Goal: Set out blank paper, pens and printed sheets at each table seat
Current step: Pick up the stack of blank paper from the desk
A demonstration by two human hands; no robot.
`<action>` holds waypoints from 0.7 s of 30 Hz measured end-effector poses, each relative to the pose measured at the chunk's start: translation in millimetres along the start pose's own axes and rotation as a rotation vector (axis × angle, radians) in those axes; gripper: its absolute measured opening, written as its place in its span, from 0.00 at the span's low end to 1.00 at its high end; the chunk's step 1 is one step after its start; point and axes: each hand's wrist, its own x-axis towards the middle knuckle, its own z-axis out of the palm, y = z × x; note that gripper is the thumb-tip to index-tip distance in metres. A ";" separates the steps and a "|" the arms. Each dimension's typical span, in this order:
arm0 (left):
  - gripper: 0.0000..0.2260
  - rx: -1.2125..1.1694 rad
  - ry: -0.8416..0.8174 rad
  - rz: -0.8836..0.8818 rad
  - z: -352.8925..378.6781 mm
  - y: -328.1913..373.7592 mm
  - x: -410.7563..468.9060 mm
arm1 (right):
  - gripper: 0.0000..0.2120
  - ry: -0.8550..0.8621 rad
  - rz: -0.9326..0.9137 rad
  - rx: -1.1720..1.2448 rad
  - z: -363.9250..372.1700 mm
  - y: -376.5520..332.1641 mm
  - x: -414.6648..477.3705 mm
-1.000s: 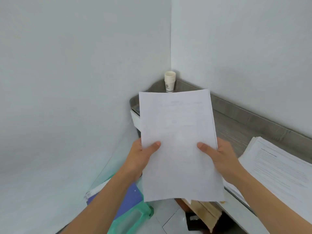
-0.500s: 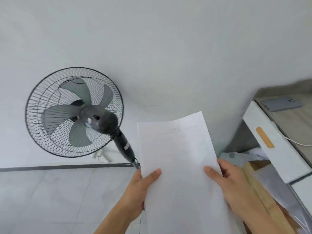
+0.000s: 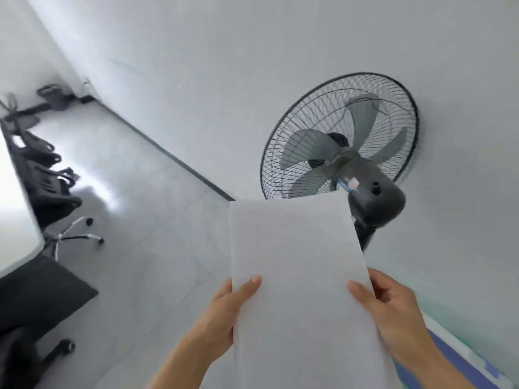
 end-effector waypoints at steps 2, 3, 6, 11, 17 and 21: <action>0.25 -0.068 0.083 0.026 -19.4 3.7 -2.6 | 0.11 -0.086 -0.001 0.010 25.7 -2.5 25.7; 0.26 -0.108 0.132 0.038 -29.2 5.8 -5.1 | 0.11 -0.141 0.002 0.015 40.8 -3.8 37.4; 0.25 -0.204 0.283 0.087 -58.8 10.2 -16.7 | 0.11 -0.283 0.002 -0.030 87.8 -0.7 64.2; 0.20 -0.347 0.472 0.169 -110.5 11.9 -45.8 | 0.09 -0.510 0.054 -0.084 172.4 4.9 83.0; 0.18 -0.479 0.592 0.243 -194.9 15.2 -71.2 | 0.08 -0.664 0.160 -0.053 282.8 10.1 89.3; 0.22 -0.513 0.634 0.273 -268.7 29.7 -87.3 | 0.06 -0.678 0.222 -0.032 363.3 22.1 85.5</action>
